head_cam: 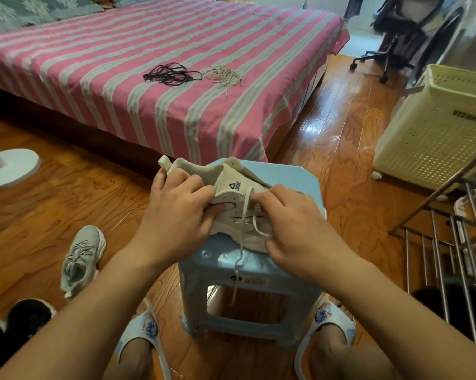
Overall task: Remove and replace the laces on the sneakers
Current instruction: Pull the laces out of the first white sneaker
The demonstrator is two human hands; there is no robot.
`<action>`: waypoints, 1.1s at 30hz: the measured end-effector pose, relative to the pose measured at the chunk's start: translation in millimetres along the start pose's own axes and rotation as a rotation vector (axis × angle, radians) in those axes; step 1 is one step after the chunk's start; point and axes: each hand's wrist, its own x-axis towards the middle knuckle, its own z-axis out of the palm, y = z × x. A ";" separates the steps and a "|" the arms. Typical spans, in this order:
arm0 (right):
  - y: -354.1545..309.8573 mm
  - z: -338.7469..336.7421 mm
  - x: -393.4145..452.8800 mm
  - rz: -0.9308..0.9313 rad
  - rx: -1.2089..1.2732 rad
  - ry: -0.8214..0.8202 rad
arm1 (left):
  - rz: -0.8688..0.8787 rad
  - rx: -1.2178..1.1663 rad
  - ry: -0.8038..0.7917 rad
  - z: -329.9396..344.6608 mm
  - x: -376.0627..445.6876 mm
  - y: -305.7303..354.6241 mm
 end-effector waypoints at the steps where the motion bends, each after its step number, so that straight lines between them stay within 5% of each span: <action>1: -0.7 -3.4 -3.0 0.000 0.025 -0.020 | 0.001 0.000 -0.002 0.1 0.3 0.3; 7: -1.1 -5.4 3.2 0.164 0.266 0.153 | -0.001 0.007 0.000 -0.7 0.0 1.4; 12: -17.0 20.7 23.3 0.213 -0.241 0.206 | -0.002 0.017 0.004 -0.8 -0.6 1.9; 15: -16.8 17.3 25.0 0.116 -0.155 0.199 | 0.009 0.037 0.004 -1.8 -0.1 -0.4; 17: -3.6 0.9 10.8 0.082 -0.086 -0.092 | -0.022 0.059 0.007 -2.4 1.0 -5.1; 20: 17.2 -22.0 -27.2 0.013 -0.416 -0.607 | -0.148 0.093 0.013 -4.5 2.3 -9.8; 22: 21.7 -29.3 -38.5 0.035 -0.492 -0.685 | -0.182 0.103 0.005 -4.4 1.1 -6.0; 27: 9.4 -9.4 -0.8 0.149 0.026 -0.096 | -0.144 0.097 0.021 -1.6 -5.4 16.0; 31: -2.5 25.2 31.8 0.201 -0.019 0.057 | -0.137 0.100 0.031 0.8 -9.4 19.2; 33: -5.5 16.2 33.3 0.130 -0.028 0.000 | -0.157 0.123 0.015 -0.9 -7.6 9.5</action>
